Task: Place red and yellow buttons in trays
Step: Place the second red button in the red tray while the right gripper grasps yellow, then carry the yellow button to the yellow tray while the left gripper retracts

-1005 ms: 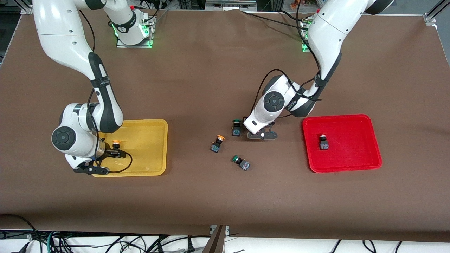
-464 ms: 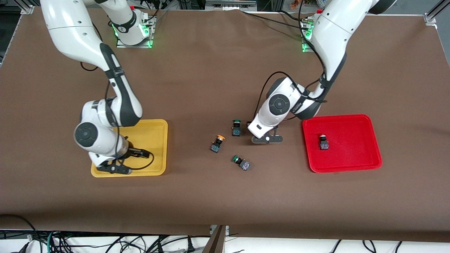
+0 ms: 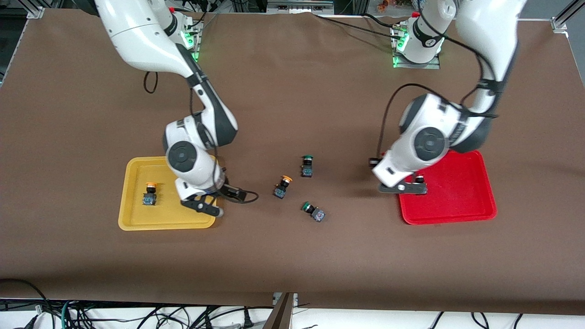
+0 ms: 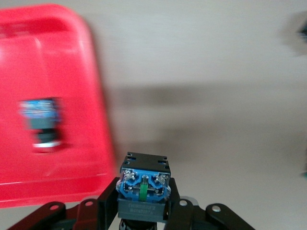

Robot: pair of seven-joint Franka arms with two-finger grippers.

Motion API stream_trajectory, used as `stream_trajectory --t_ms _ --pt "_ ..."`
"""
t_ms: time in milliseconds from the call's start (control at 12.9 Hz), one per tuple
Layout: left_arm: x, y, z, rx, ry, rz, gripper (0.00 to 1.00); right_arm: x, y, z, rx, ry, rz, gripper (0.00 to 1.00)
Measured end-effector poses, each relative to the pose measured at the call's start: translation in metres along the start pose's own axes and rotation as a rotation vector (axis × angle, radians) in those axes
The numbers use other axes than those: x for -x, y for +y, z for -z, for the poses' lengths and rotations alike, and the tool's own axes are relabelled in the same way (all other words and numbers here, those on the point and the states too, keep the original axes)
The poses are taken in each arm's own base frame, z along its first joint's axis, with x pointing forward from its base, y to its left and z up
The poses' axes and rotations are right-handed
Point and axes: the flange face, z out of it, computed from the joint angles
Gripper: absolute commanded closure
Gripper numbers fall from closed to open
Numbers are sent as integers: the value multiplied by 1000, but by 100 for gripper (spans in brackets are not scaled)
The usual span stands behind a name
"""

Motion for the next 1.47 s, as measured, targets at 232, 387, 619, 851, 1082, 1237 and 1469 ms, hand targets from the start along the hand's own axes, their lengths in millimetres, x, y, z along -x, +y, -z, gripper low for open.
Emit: stream_trajectory --t_ms 232,387,619,851,1082,1237,1469 --pt "-18 -119 -2 23 -7 10 95 27 -47 -17 -8 22 -71 0" --pt "-25 -191 -17 26 35 26 95 47 -73 -34 16 67 -73 0" --pt "-38 -225 -75 63 72 44 79 69 -99 -55 8 93 -121 0" --pt "-45 -208 -93 76 81 20 0 88 -116 -64 -9 98 -134 0" --pt "-53 -210 -60 68 134 21 0 93 -118 -68 -5 99 -129 3" --pt "-53 -213 -18 56 167 26 0 90 -117 -66 -7 104 -131 64" --pt "-45 -199 56 128 214 97 0 88 -117 -65 -7 108 -133 100"
